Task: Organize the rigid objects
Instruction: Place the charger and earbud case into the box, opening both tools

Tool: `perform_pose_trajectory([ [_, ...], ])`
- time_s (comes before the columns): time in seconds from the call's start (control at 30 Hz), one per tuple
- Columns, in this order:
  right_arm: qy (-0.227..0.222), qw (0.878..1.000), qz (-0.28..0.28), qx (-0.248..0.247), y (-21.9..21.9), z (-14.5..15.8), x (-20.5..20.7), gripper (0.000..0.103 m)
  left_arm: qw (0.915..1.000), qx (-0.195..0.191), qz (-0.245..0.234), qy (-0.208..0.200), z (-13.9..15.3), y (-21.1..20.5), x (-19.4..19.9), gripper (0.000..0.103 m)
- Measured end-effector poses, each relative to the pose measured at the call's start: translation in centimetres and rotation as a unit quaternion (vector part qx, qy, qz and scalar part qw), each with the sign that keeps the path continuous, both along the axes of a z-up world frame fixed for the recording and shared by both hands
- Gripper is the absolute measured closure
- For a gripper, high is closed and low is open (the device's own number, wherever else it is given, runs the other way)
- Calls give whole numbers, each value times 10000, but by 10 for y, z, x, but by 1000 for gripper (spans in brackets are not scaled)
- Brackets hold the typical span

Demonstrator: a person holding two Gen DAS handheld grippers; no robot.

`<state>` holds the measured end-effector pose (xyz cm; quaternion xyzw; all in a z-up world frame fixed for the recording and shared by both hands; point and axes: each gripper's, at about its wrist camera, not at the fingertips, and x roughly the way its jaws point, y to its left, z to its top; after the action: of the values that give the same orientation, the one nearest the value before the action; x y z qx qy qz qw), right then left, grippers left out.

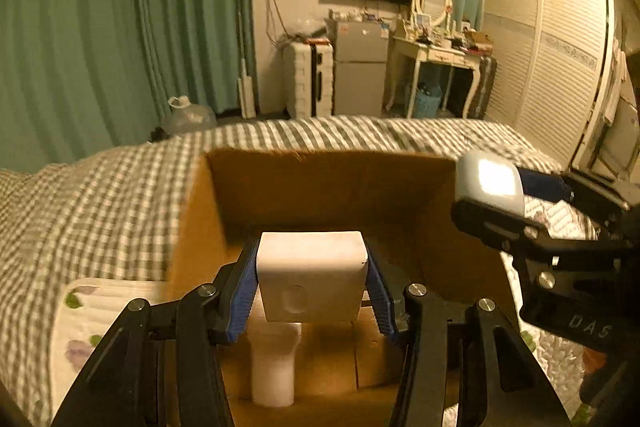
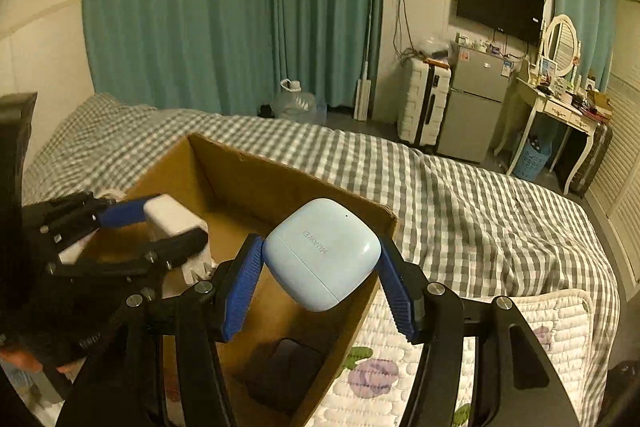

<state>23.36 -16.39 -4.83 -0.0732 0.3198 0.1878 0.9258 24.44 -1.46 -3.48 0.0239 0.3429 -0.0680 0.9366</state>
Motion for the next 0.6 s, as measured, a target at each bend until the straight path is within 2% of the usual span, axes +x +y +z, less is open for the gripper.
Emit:
perform_pose_trajectory([
  [0.2, 21, 10000, -48, 27, -3, -4, 1, 45, 9988, 228, -242, 350, -22, -18, 5, 50],
  [0.3, 19, 9999, -98, 132, -4, -3, 5, 45, 9989, 353, -124, 269, -18, -16, -3, 49],
  [0.5, 88, 9994, -119, 320, -5, -7, 17, 45, 9999, 74, 53, 137, 0, 4, -14, 47],
  [0.57, 41, 9993, -85, 373, -4, -9, 18, 33, 9998, 70, 144, 109, 2, 10, -16, 47],
  [0.6, 5, 9991, -121, 399, -5, -8, 17, 20, 9998, 69, 182, 95, 3, 12, -18, 47],
])
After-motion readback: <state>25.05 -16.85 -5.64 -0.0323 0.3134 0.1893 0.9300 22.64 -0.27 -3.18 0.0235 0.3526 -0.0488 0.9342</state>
